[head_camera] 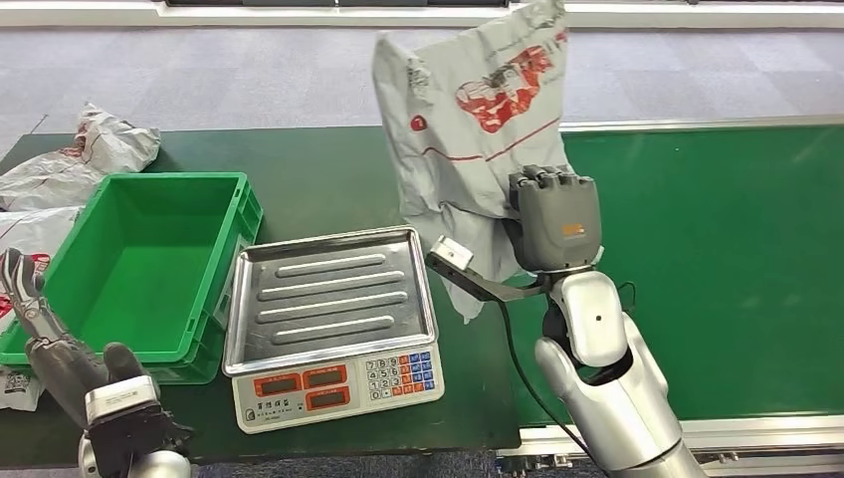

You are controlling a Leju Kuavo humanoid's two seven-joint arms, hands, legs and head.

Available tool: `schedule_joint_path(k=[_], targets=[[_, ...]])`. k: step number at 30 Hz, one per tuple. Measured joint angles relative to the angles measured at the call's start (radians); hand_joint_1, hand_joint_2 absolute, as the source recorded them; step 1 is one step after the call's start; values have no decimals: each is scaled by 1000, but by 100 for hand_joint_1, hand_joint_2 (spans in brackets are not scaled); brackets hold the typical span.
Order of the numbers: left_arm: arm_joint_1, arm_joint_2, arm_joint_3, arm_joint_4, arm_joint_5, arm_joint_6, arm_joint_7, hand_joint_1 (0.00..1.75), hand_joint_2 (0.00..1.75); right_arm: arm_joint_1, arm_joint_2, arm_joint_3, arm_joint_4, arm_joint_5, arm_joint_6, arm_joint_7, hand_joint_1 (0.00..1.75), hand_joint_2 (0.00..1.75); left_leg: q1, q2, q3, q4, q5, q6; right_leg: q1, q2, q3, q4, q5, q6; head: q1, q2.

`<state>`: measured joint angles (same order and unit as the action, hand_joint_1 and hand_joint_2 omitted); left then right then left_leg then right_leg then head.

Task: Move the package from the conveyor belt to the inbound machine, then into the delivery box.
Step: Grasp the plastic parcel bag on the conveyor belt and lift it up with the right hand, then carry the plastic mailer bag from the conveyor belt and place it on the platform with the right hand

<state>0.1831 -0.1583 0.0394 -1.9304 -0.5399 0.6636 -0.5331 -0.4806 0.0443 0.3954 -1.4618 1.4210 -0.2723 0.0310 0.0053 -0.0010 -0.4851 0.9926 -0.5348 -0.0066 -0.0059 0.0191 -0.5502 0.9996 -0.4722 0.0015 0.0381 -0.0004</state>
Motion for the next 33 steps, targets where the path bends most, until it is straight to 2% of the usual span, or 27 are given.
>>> schedule_joint_path(k=[3, 8, 13, 19, 23, 24, 27, 28, 33], targets=[[-4, 0, -1, 8, 12, -3, -10, 0, 0, -79, 6, 100, 53, -41, 17, -7, 175, 175, 0, 0, 2, 0, 0, 0, 0, -1, -1, 0, 0, 0, 0, 0], [-10, 0, -1, 20, 16, -13, -11, 0, 0, -138, 33, 204, 123, -144, 51, -74, 175, 175, 0, -5, -2, 0, 2, -1, 0, -4, -2, 1, 0, 0, 0, 0], [-33, -6, -1, 32, 12, -12, -10, 0, 0, -187, 118, 320, 241, -253, 70, -144, 175, 175, 0, -5, 0, 0, 3, -2, 0, -4, -4, 1, 0, 0, 0, 0], [-29, -6, 4, 28, 42, 8, -17, 0, 0, -211, 226, 413, 351, -372, 133, -226, 175, 175, 0, -5, -2, 0, 3, -3, 0, -4, -6, 3, 0, -1, 0, 0], [-26, -6, 14, 11, 73, 15, -28, 0, 0, -215, 272, 461, 384, -463, 167, -269, 175, 175, 0, -5, -2, 0, 3, -3, 0, -4, -6, 3, -1, -2, 0, 0], [-26, -6, 17, 7, 77, 17, -30, 0, 0, -216, 280, 474, 389, -488, 174, -279, 138, 175, 0, -5, -2, 0, 3, -3, 0, -4, -6, 3, -1, -2, 0, 0], [-21, -6, 26, -5, 85, 23, -39, 0, 0, -219, 293, 510, 404, -549, 193, -284, 7, 175, 0, -5, -2, 0, 3, -3, 0, -4, -6, 2, -1, -2, 0, 0], [-18, -6, 29, -8, 87, 24, -42, 0, 0, -222, 297, 519, 414, -562, 203, -268, 0, 175, 0, -5, -2, 0, 3, -3, 0, -4, -6, 2, -1, -2, 0, 0], [-2, -6, 38, -17, 80, 28, -47, 0, 0, -263, 307, 561, 513, -583, 228, -148, 0, 175, 0, -5, -2, 0, 3, -3, 0, -4, -6, 2, 0, -2, 0, 0]])
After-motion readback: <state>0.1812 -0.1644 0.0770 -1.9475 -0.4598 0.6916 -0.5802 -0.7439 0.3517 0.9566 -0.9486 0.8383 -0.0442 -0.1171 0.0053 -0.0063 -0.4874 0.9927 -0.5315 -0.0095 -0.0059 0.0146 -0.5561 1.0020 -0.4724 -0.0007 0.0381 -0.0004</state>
